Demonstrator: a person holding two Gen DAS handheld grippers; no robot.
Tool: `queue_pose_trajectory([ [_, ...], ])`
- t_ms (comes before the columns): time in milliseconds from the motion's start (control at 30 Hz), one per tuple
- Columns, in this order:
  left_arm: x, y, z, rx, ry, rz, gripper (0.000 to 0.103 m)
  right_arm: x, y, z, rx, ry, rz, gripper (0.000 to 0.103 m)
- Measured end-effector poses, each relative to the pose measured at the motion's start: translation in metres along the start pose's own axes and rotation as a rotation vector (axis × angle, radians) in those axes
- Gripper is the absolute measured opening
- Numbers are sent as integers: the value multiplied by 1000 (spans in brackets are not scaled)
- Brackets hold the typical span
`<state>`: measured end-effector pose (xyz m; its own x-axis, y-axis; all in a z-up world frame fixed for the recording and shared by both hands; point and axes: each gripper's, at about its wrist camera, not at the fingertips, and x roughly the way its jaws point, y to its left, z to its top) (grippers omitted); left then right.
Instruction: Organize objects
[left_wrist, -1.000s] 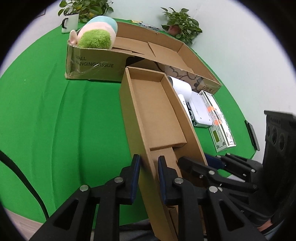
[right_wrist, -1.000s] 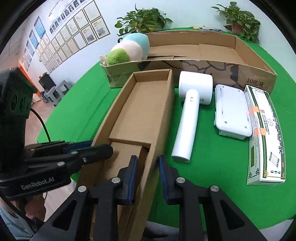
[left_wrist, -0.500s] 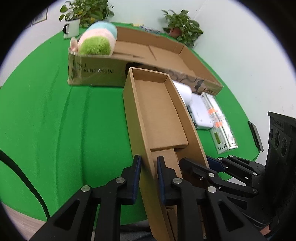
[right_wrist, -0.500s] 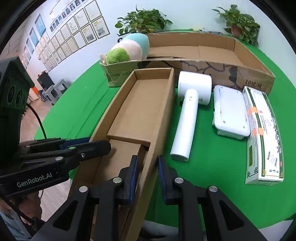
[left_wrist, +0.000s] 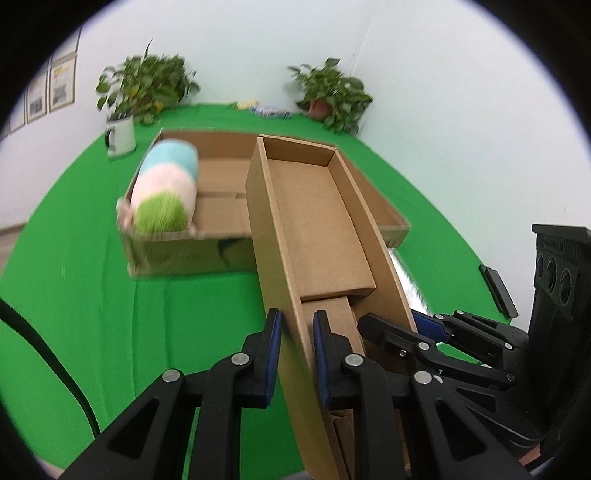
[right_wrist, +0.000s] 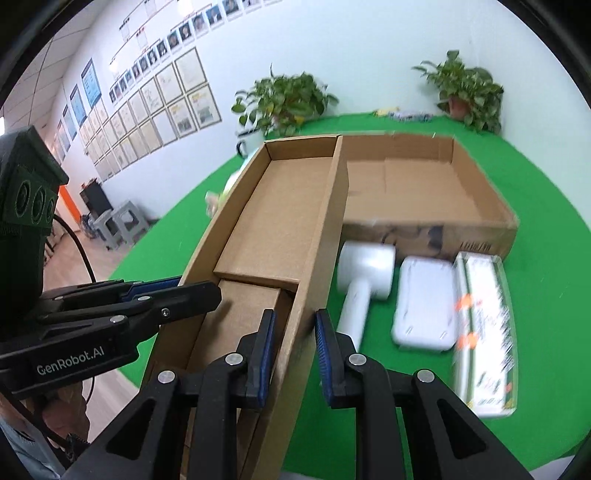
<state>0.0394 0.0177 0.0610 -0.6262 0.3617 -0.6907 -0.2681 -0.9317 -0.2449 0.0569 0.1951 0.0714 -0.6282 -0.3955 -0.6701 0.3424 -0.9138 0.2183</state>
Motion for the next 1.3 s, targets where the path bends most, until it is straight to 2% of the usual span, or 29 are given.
queue_pose_trajectory([
  [300, -19, -16, 72, 80, -140, 16, 16, -24, -1, 73, -41, -131, -68, 17],
  [500, -30, -19, 123, 107, -201, 25, 16, -42, 0, 127, -47, -219, -75, 15],
  [667, -37, -21, 156, 137, -254, 42, 16, -52, 3, 170, -53, -254, -90, 14],
  [933, -20, -5, 189, 126, -248, 60, 15, -30, 3, 223, -56, -235, -110, 14],
  [1300, 35, 29, 206, 95, -163, 116, 14, 66, -13, 263, -59, -107, -111, 14],
])
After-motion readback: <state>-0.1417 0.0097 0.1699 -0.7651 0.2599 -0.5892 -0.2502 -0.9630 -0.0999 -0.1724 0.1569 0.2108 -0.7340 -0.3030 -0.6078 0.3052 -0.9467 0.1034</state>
